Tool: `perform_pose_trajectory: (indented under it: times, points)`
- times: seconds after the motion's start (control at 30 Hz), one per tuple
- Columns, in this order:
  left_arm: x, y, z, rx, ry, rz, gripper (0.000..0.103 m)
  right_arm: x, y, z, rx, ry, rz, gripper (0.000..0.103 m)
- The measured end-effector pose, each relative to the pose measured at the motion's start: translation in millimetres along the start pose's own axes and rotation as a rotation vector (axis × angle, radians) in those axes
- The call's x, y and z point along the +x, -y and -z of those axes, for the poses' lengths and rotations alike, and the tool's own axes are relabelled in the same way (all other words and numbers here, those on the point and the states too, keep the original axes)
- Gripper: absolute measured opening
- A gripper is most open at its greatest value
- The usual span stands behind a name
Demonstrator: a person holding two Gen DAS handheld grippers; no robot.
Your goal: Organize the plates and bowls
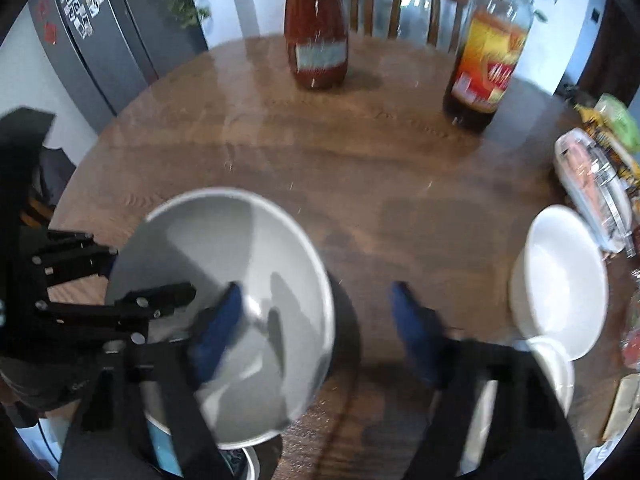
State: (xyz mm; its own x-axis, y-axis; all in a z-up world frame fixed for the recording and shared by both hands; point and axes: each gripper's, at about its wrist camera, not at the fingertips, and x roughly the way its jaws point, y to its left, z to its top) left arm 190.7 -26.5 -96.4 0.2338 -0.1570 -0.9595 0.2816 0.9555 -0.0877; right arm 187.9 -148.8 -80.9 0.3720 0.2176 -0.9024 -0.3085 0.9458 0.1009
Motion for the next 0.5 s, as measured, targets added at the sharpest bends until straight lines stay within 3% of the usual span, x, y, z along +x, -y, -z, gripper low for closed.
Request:
perform_pose_trajectory:
  times: [0.1,0.27,0.5]
  points:
    - [0.7,1.0,0.2,0.003,0.005,-0.002,0.030,7.8,1.2,5.4,0.015,-0.034,-0.016,0.032]
    - [2.7,2.0,0.1,-0.005,0.011,0.004,0.030,7.9,-2.0,9.4,0.014,-0.035,-0.037,0.023]
    - [-0.2,-1.0,2.5,-0.033,0.037,-0.002,0.030,12.5,-0.7,9.7,0.035,-0.025,-0.038,0.023]
